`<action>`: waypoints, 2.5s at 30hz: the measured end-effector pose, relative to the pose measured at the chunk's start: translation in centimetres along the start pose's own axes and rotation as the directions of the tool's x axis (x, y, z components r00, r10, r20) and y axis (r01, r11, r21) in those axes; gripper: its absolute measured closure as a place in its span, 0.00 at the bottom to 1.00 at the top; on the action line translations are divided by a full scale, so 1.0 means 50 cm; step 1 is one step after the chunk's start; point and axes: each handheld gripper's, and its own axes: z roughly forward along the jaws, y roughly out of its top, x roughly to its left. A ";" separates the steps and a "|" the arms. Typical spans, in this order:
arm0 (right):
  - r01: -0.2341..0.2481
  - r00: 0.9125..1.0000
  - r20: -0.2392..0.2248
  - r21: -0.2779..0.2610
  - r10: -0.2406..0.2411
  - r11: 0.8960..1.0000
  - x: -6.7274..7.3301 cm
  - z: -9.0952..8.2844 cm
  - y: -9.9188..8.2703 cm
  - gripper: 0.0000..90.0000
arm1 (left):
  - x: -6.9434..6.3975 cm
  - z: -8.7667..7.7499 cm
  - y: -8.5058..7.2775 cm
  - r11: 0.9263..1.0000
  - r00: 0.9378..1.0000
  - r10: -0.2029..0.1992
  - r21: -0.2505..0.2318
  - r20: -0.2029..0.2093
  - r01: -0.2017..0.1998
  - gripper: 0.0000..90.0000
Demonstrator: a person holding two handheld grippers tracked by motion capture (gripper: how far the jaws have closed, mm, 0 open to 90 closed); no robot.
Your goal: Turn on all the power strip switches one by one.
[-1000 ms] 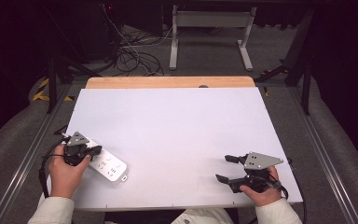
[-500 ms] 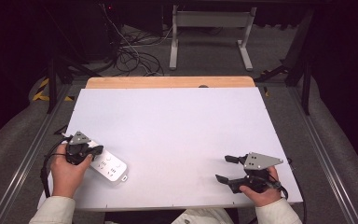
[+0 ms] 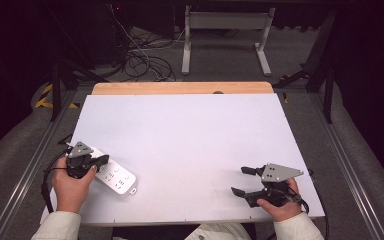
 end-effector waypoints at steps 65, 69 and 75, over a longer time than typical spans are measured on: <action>0.004 1.000 -0.001 0.002 -0.004 1.000 0.001 -0.001 0.000 0.26 | -0.058 0.031 -0.010 0.983 0.991 0.119 0.131 0.066 -0.127 1.00; 0.005 1.000 -0.001 0.002 -0.005 1.000 0.001 0.000 0.000 0.26 | -0.057 0.032 -0.012 0.985 0.992 0.110 0.125 0.069 -0.118 1.00; 0.006 1.000 -0.002 0.003 -0.006 1.000 0.001 0.000 0.001 0.26 | -0.056 0.033 -0.012 0.986 0.993 0.097 0.129 0.065 -0.105 1.00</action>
